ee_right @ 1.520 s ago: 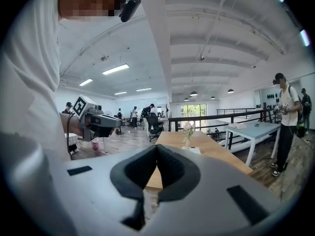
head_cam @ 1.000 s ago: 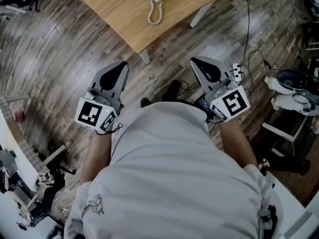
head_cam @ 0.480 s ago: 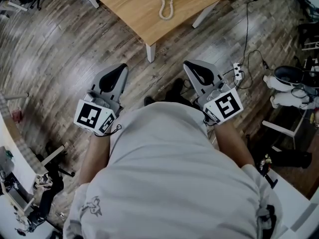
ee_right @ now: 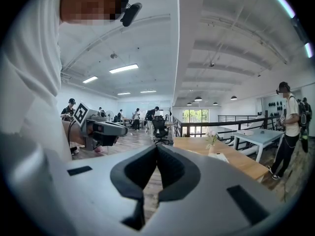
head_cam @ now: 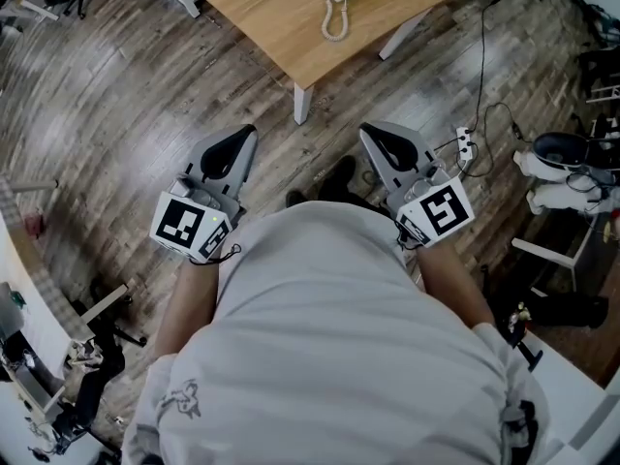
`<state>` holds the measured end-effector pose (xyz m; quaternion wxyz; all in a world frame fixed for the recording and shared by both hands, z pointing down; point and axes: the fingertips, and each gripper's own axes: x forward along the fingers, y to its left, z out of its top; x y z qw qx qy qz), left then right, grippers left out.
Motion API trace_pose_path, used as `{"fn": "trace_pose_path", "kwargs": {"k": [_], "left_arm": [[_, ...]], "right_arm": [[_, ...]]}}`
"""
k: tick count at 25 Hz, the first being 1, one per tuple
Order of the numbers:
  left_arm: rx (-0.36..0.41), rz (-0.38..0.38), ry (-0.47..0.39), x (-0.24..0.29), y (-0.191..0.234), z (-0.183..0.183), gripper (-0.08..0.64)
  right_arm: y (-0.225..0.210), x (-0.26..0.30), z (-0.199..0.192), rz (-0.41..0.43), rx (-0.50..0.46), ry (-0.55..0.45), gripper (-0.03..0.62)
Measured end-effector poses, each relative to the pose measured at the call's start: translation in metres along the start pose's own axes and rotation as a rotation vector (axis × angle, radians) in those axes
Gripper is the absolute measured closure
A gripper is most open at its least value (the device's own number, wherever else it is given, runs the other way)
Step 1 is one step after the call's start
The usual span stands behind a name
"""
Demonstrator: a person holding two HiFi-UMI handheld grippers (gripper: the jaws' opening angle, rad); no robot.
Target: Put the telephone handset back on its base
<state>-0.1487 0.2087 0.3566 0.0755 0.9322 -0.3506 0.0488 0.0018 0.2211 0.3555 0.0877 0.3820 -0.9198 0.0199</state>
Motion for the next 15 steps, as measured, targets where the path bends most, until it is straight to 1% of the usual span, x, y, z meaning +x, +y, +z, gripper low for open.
{"fn": "trace_pose_path", "kwargs": {"k": [15], "left_arm": [[-0.003,0.006,-0.013,-0.002,0.014,0.005,0.554]], "right_arm": [[-0.007,0.014,0.005,-0.010,0.002,0.001,0.586]]}}
